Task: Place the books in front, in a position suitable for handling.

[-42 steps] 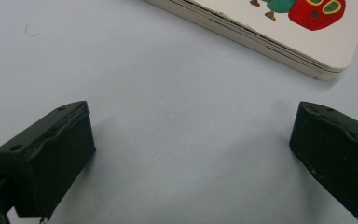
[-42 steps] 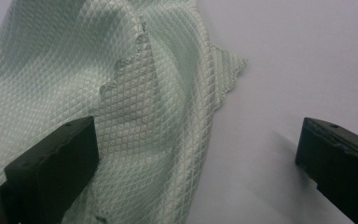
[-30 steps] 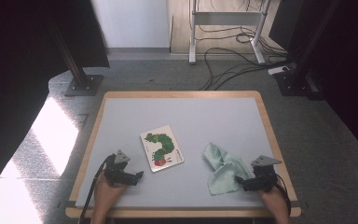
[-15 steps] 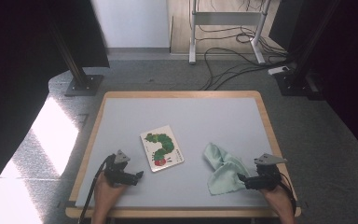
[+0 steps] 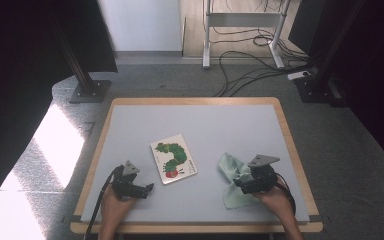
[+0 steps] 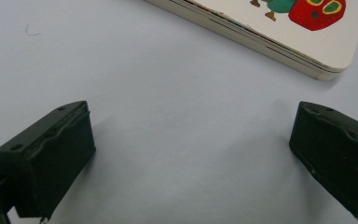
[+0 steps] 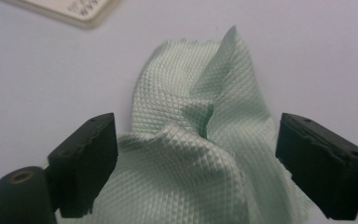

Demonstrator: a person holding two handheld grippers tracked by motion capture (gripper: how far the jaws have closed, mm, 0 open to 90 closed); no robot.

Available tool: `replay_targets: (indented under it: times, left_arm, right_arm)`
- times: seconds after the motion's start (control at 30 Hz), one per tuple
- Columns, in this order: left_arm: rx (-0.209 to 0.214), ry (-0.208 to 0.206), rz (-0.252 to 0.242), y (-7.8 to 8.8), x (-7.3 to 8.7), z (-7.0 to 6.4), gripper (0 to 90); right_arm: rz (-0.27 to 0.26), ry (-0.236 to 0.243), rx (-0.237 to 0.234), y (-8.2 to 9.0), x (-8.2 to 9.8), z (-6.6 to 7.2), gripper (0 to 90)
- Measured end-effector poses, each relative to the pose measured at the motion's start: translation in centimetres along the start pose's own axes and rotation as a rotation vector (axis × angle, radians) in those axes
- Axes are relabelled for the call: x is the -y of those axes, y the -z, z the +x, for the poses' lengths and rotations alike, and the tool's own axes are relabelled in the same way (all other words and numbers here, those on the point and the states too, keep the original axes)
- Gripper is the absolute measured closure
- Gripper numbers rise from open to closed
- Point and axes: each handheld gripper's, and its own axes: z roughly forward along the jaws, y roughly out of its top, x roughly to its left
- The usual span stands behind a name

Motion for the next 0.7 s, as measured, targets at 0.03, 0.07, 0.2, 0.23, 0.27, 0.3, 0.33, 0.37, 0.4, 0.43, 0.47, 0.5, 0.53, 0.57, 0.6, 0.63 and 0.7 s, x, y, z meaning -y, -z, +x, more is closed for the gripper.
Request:
replay_targets:
  times: [0.03,0.07,0.2,0.23,0.27,0.3,0.33,0.37,0.4,0.43,0.47,0.5,0.53,0.57,0.6,0.63,0.7]
  left_arm:
    - [0.0,0.0,0.0,0.0,0.0,0.0,0.0]
    - [-0.001,0.0,0.0,0.0,0.0,0.0,0.0]
    - [0.0,0.0,0.0,0.0,0.0,0.0,0.0]
    - [-0.001,0.0,0.0,0.0,0.0,0.0,0.0]
    - [0.0,0.0,0.0,0.0,0.0,0.0,0.0]
    - [0.0,0.0,0.0,0.0,0.0,0.0,0.0]
    - [-0.002,0.0,0.0,0.0,0.0,0.0,0.0]
    - [-0.002,0.0,0.0,0.0,0.0,0.0,0.0]
    - [-0.003,0.0,-0.001,0.0,0.0,0.0,0.0]
    - [-0.003,0.0,-0.001,0.0,0.0,0.0,0.0]
    - [-0.003,0.001,-0.001,0.0,0.0,0.0,0.0]
    - [-0.001,0.001,0.0,0.0,0.0,0.0,0.0]
    - [-0.001,0.001,0.0,0.0,0.0,0.0,0.0]
    - [0.0,0.001,0.0,0.0,0.0,0.0,0.0]
    - [-0.001,0.001,0.0,0.0,0.0,0.0,0.0]
    - [-0.001,0.001,0.0,0.0,0.0,0.0,0.0]
    - [0.0,0.002,0.0,0.0,0.0,0.0,0.0]
  right_arm:
    - [0.0,0.0,0.0,0.0,0.0,0.0,13.3]
    - [0.024,-0.003,0.003,-0.6,0.1,-0.1,14.8]
    - [0.073,-0.028,-0.006,-2.1,0.6,-0.6,30.6]
    - [0.058,-0.038,-0.006,-2.1,0.7,-0.5,35.2]
    - [0.055,-0.035,-0.012,-2.0,0.8,-0.5,44.0]
    - [0.05,-0.026,-0.027,-1.9,0.8,-0.4,54.1]
    - [0.046,-0.029,-0.035,-1.8,0.8,-0.3,63.6]
    - [0.046,-0.029,-0.035,-1.8,0.8,-0.3,63.6]
    - [0.034,-0.033,-0.057,-1.7,1.0,-0.3,73.7]
    - [0.034,-0.033,-0.057,-1.7,1.0,-0.3,73.7]
    - [0.022,-0.055,-0.072,-1.6,1.2,-0.4,79.6]
    - [0.022,-0.055,-0.072,-1.6,1.2,-0.4,79.6]
    - [0.019,-0.064,-0.087,-1.5,1.3,-0.6,80.4]
    - [0.021,-0.069,-0.092,-1.4,1.4,-0.7,80.8]
    - [0.024,-0.067,-0.087,-0.9,1.3,-0.8,81.0]
    - [0.024,-0.067,-0.087,-0.9,1.3,-0.8,81.0]
    - [0.022,-0.057,-0.062,-0.1,1.2,-1.0,81.0]
